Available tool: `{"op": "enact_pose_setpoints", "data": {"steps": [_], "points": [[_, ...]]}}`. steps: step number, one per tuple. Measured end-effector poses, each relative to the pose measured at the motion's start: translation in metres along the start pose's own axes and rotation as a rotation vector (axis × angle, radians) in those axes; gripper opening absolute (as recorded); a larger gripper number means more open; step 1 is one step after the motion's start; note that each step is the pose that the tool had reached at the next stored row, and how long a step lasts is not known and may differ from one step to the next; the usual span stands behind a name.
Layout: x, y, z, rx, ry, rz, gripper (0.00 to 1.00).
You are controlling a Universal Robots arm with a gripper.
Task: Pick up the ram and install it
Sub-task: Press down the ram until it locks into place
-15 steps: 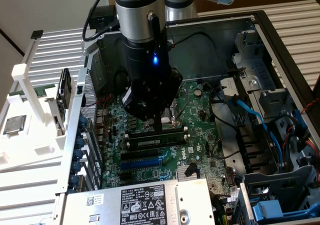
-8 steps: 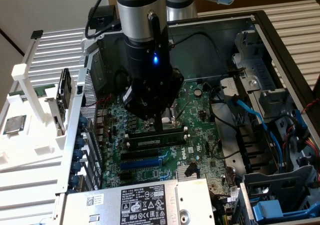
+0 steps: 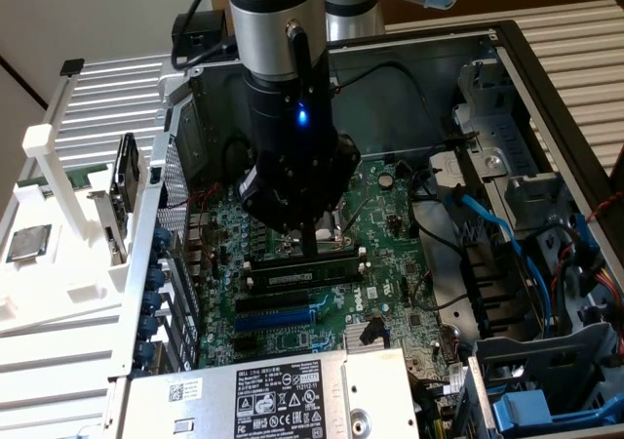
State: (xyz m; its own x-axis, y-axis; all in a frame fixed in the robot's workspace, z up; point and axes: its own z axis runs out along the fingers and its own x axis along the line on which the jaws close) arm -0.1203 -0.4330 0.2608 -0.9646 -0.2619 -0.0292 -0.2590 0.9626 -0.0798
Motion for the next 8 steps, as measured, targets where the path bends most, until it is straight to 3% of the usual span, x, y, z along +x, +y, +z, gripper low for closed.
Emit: {"op": "enact_pose_setpoints", "data": {"steps": [8], "points": [[-0.0005,0.0002,0.0,0.0018,0.005,0.062,0.1]]}}
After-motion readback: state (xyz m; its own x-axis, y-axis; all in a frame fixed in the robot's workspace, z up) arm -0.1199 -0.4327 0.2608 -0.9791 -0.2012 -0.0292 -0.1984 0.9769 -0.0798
